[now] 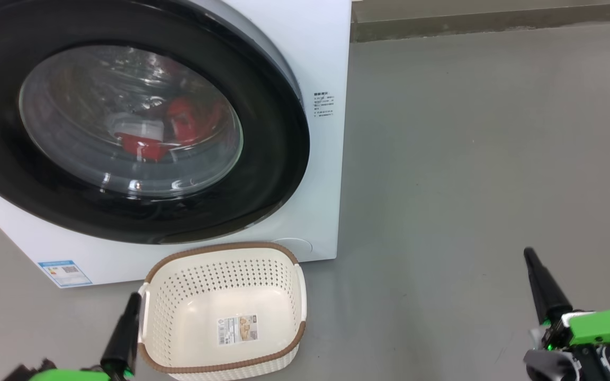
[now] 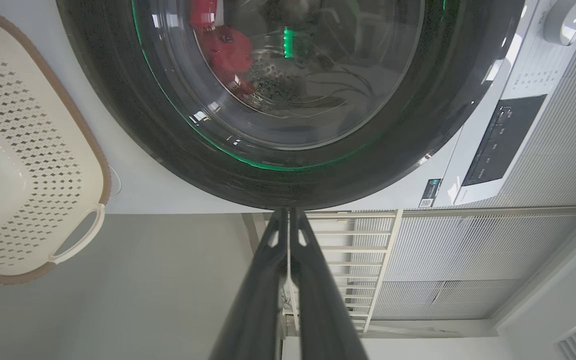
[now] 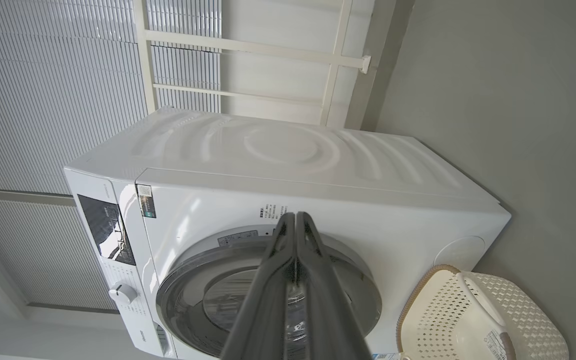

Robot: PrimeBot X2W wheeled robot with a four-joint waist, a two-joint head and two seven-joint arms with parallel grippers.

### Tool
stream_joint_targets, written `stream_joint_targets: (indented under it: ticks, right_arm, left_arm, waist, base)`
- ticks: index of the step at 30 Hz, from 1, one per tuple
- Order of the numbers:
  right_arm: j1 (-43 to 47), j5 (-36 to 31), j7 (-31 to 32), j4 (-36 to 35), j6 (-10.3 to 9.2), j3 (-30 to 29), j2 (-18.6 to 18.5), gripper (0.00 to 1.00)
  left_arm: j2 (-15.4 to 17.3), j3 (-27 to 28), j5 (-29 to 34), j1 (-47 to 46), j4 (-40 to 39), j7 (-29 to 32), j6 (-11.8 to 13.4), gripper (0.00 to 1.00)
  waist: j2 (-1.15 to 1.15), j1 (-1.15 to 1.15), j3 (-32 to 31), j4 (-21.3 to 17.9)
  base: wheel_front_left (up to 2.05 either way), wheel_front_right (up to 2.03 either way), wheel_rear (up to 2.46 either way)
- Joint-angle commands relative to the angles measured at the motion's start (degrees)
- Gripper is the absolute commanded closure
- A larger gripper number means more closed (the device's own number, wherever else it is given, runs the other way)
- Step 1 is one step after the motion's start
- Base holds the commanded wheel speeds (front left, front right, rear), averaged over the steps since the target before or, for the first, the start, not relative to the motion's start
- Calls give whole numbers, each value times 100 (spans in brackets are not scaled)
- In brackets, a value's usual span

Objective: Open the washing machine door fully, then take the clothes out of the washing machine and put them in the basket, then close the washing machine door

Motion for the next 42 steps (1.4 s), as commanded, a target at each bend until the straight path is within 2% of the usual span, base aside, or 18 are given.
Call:
stream_joint_targets:
  ticks: [1, 8, 12, 16, 33, 42]
  right_arm:
    - [0, 0, -1, 5, 0, 0, 0, 0]
    - [215, -14, -46, 271, 0, 59, 111, 0]
    - [239, -74, -112, 221, 0, 118, 84, 0]
    - [277, -185, -184, 179, 0, 192, 33, 0]
    - [345, -1186, -475, 113, -1, 490, -205, 0]
    - [364, -1820, -627, 63, -1, 594, -273, 0]
  left_arm:
    - [0, -2, 1, 1, 5, -1, 0, 0]
    - [-72, -47, 33, 185, 246, -48, 1, 0]
    - [-68, -61, 108, 199, 198, -116, 0, 0]
    - [-55, -67, 259, 230, 154, -183, -1, 0]
    - [-45, -44, 1643, 327, -86, -472, -4, 0]
    - [-35, -121, 2550, 387, -214, -625, 93, 0]
  waist:
    - [0, 0, 0, 0]
    - [0, 2, 10, 2]
    - [0, 14, -8, 16]
    - [0, 2, -4, 29]
    - [0, 1, -12, 75]
    - [0, 1, -8, 79]
  base:
    - [0, 0, 0]
    - [0, 0, 0]
    - [0, 0, 0]
    - [0, 0, 0]
    - [0, 0, 0]
    - [0, 0, 0]
